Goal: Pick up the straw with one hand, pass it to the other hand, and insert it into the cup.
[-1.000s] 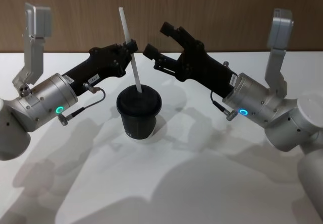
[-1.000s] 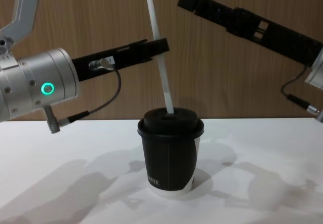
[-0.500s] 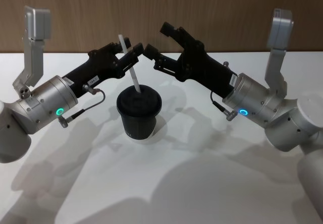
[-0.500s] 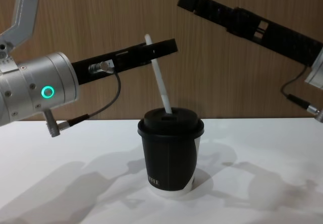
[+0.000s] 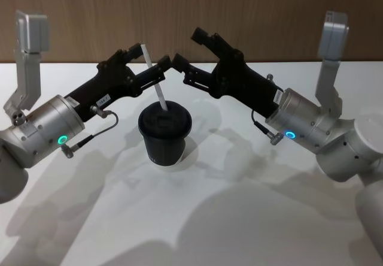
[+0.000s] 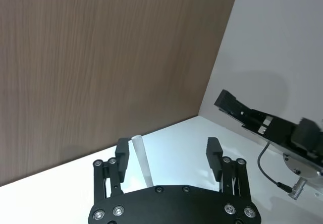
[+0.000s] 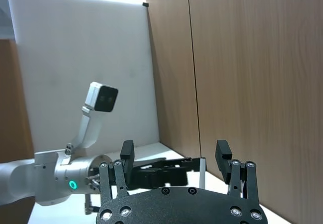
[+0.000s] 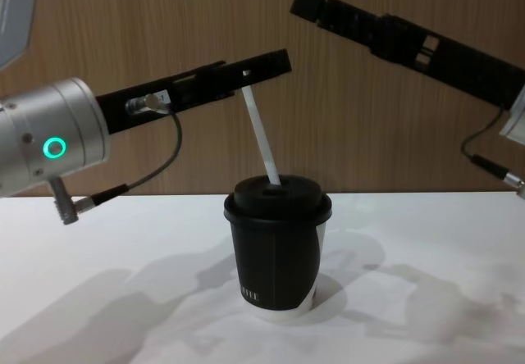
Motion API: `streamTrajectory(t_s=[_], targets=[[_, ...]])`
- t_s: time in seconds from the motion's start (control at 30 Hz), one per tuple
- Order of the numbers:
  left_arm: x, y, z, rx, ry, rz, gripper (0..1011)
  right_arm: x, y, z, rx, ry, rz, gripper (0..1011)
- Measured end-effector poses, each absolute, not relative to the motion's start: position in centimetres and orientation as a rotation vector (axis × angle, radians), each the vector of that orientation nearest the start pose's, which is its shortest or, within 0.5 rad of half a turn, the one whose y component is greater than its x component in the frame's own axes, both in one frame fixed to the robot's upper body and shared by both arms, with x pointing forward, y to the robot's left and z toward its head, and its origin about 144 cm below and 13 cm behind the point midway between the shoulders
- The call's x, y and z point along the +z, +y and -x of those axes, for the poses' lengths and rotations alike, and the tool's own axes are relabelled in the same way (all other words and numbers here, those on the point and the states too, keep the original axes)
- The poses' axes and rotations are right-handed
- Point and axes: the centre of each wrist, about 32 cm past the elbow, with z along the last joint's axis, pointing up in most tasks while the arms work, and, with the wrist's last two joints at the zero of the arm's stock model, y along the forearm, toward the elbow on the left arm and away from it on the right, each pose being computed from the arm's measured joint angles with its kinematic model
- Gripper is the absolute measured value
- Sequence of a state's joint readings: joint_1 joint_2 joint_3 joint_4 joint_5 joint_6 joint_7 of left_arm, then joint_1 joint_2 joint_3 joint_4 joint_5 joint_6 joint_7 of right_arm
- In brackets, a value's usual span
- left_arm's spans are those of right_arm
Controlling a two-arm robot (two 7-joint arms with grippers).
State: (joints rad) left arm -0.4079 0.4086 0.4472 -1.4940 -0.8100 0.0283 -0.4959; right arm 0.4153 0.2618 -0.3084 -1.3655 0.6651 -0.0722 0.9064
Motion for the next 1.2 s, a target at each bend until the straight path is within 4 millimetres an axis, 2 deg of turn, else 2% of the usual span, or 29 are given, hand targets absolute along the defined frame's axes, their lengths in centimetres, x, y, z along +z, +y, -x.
streamTrajectory(t_s=[0.03,0.17,0.7,1.2], targets=[[123.4,22.6,-54.0,0.671,0.108,0.286,955,122.0,-22.8,-56.1,-0.416,-0.044,-0.361,1001],[123.3,22.8,-53.4,0.676,0.107,0.293,1002,121.9,-23.0,-55.5,-0.437,-0.046,-0.344,1001],[122.9,23.2,-51.2,0.693,0.108,0.315,1003,121.6,-25.5,-52.9,-0.553,-0.057,-0.249,1001],[122.6,23.2,-50.1,0.697,0.097,0.327,1003,121.5,-26.6,-51.9,-0.597,-0.062,-0.210,1001]])
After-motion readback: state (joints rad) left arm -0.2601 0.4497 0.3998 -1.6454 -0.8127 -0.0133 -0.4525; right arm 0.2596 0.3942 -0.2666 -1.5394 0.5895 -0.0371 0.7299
